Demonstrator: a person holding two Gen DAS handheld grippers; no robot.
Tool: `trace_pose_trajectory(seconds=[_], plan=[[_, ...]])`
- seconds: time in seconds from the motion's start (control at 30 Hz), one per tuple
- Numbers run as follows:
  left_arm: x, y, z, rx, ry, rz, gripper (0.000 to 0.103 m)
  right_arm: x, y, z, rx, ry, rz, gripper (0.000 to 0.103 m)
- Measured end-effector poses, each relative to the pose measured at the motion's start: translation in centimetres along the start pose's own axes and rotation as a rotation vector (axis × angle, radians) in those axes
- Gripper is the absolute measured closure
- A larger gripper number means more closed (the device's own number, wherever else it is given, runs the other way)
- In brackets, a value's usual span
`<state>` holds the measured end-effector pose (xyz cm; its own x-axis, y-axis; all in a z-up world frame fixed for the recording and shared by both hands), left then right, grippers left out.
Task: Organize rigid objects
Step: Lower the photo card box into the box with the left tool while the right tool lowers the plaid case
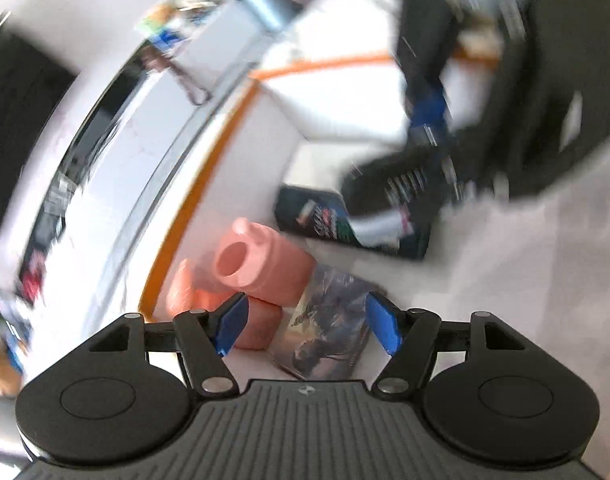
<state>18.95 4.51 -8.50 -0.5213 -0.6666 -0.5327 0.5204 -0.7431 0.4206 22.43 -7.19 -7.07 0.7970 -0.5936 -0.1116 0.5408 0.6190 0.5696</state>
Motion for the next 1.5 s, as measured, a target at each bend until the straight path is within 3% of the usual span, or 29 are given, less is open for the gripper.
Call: trace_pose_trajectory(seconds=[0.17,0.37,0.43,0.53,0.83,0.9,1.17,1.2,1.23,1.3,1.5], plan=[[-4.1,-1.0,3.4,0.014,-0.078,0.322,0.03,-1.3,0.1,-0.6,-0.029,0.003,0.082,0.083],[-6.9,-4.3,4.8,-0.11,-0.1,0.708,0.043,-4.6,0.6,-1.8,-0.058,0.038,0.278,0.083],[-7.0,-5.6,4.7,-0.143,-0.129,0.797,0.054,-5.9,0.6,-2.5,-0.07,0.039,0.371,0.083],[-6.2,-6.9,4.6,-0.154,-0.143,0.856,0.065,-8.0,0.4,-3.7,-0.087,0.015,0.553,0.083],[-4.7,-7.8,3.5,-0.158,-0.188,0.927,0.081,-11.0,-0.7,-7.1,-0.148,-0.057,0.992,0.083],[-4.8,-8.0,3.4,-0.147,-0.195,0.948,0.081,-11.1,-0.9,-7.6,-0.156,-0.07,1.04,0.083],[-4.9,-8.5,3.5,-0.12,-0.217,0.97,0.081,-10.7,-0.8,-9.0,-0.157,-0.105,1.007,0.081],[-4.8,-8.5,3.5,-0.117,-0.216,0.972,0.081,-10.6,-0.7,-8.8,-0.16,-0.097,0.991,0.075],[-4.8,-8.6,3.5,-0.114,-0.215,0.977,0.081,-10.5,-0.5,-8.5,-0.164,-0.093,0.968,0.06],[-4.8,-8.7,3.6,-0.107,-0.217,0.987,0.081,-10.0,-0.1,-7.8,-0.165,-0.083,0.911,0.044],[-4.6,-8.8,3.8,-0.091,-0.213,0.994,0.08,-6.9,1.0,-6.4,-0.243,-0.032,0.594,0.029]])
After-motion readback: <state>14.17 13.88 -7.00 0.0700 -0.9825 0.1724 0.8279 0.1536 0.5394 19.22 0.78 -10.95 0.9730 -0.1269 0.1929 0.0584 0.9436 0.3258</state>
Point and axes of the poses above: each gripper's, at about its wrist camera, not at the fingertips, and z roughly against the way its jaws point, x to its right, y to its top, the point moved 3 cm from there along -z, roughly the way its jaws point, and after that the axes turned 7 degrees about y, right-handed, at the moved point
